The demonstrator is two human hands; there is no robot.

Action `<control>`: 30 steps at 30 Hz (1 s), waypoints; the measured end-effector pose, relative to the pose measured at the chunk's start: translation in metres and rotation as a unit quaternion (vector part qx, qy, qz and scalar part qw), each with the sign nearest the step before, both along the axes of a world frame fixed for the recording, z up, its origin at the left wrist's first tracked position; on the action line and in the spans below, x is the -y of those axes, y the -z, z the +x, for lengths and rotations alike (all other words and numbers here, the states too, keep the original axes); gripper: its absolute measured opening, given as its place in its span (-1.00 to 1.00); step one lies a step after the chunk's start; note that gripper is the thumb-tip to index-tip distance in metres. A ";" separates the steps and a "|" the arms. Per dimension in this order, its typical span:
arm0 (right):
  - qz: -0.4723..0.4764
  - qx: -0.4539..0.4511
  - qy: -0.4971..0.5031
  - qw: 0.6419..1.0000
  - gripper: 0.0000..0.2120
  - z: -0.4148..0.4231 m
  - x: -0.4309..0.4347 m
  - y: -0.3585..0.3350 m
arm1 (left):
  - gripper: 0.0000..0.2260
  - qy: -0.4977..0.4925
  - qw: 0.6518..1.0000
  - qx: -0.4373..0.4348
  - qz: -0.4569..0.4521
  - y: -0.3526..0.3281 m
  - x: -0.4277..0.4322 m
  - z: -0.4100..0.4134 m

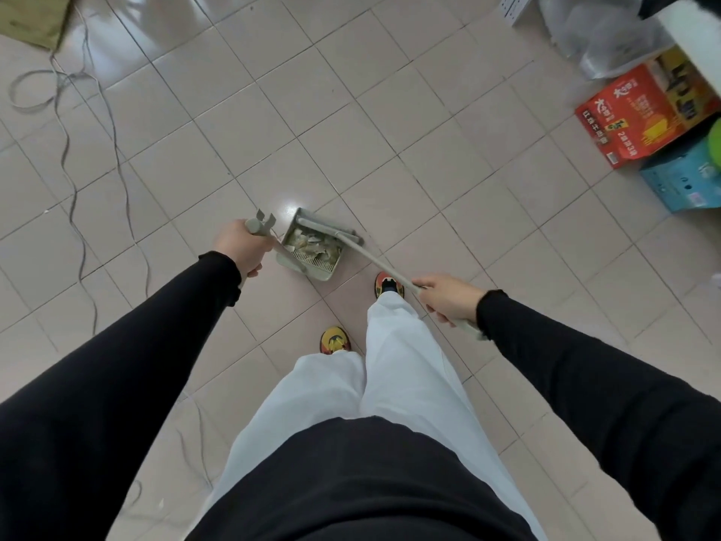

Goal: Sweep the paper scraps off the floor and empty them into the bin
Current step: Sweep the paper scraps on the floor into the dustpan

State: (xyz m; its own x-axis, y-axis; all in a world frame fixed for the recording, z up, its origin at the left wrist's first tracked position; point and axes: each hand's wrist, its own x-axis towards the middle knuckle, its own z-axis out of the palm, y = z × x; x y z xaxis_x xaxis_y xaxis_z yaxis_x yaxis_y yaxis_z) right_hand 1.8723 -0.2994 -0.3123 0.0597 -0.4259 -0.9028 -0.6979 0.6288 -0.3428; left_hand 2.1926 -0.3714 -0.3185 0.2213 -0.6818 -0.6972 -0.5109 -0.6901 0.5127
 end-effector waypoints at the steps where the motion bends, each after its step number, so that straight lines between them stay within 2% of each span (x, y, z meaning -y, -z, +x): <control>1: -0.003 0.003 0.019 1.000 -0.56 -0.010 -0.018 -0.008 | -0.87 -0.003 1.000 -0.003 -0.003 0.002 -0.006 0.001; 7: -0.019 0.005 0.132 0.991 -0.52 -0.063 -0.114 -0.031 | -0.79 0.013 0.999 -0.009 -0.032 0.009 -0.045 0.005; 15: -0.071 0.005 0.303 0.950 -0.51 -0.136 -0.203 -0.011 | -0.80 0.072 0.995 -0.013 -0.061 -0.006 -0.110 -0.014; 18: -0.082 -0.008 0.346 0.935 -0.53 -0.170 -0.238 -0.004 | -0.74 0.074 0.994 -0.021 -0.073 -0.013 -0.141 -0.032; 22: -0.086 -0.014 0.402 0.912 -0.53 -0.219 -0.285 0.007 | -0.79 0.099 0.992 -0.009 -0.077 -0.026 -0.181 -0.062; 30: -0.077 -0.085 0.452 0.885 -0.57 -0.292 -0.343 0.035 | -0.75 0.182 0.982 -0.008 -0.055 -0.035 -0.232 -0.109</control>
State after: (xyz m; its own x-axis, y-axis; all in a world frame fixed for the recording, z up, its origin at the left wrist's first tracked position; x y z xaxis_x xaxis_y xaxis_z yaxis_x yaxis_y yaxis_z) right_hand 1.5804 0.0437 -0.3475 -0.4980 -0.3489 -0.7939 0.0164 0.9116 -0.4109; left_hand 2.0837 -0.1391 -0.2831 -0.0619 -0.7850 -0.6165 -0.7045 -0.4031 0.5840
